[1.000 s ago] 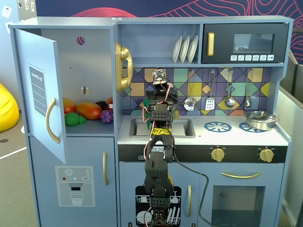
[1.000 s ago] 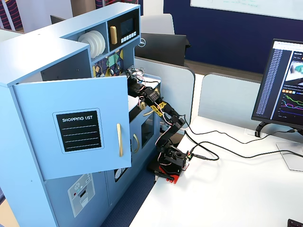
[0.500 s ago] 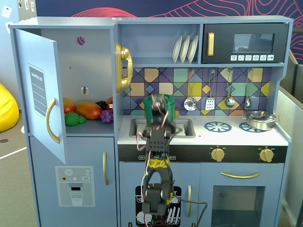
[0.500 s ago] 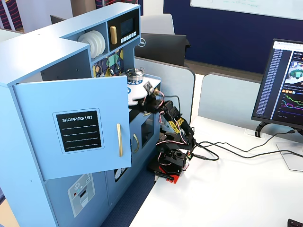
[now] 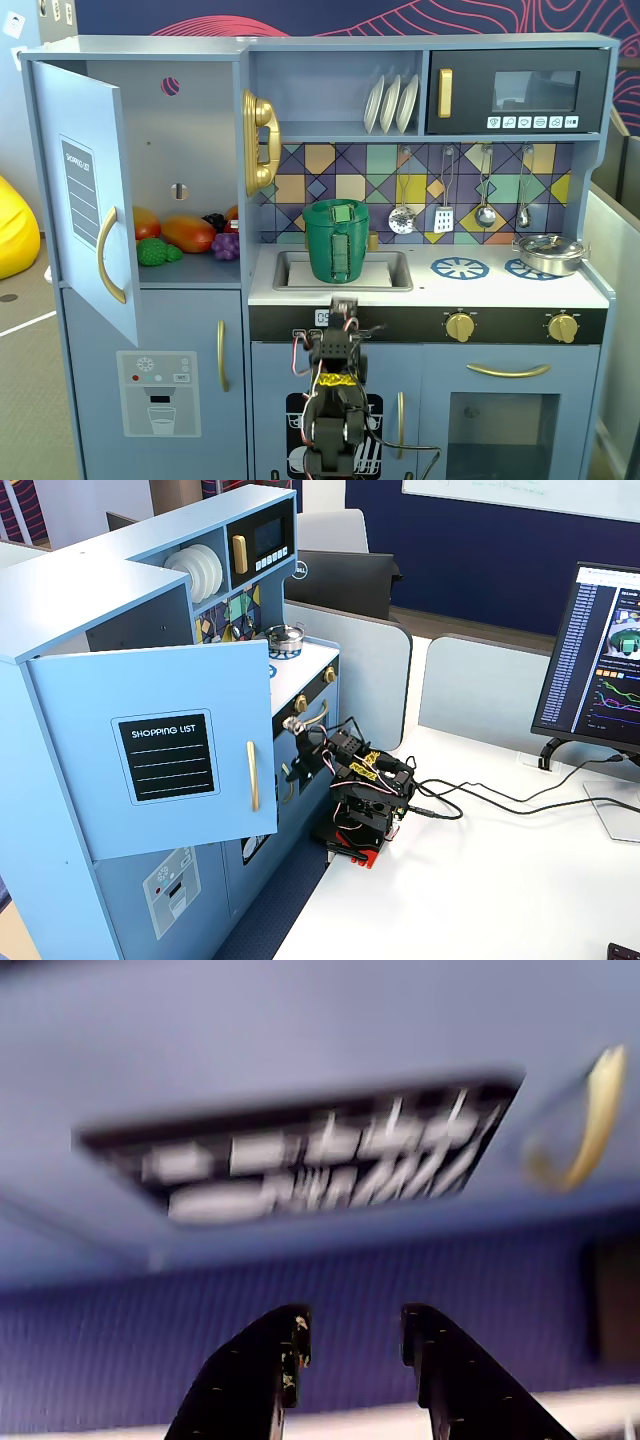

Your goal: Pick up the lid from the counter and put it on the green recipient

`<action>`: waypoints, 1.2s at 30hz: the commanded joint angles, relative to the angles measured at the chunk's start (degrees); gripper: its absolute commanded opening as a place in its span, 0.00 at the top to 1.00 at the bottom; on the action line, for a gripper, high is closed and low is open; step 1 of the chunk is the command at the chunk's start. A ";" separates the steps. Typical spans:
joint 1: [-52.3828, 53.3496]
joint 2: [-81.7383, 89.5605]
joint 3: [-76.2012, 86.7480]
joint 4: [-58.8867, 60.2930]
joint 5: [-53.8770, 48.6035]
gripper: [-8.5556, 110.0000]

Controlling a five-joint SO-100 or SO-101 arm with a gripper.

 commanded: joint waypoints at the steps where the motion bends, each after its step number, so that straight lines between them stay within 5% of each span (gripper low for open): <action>1: -1.14 3.43 4.39 5.19 0.97 0.92; 11: -3.08 7.21 8.44 20.92 6.50 0.92; 16: -2.90 7.21 8.44 29.36 0.70 0.92; 36: -0.62 7.29 8.44 29.36 3.16 0.91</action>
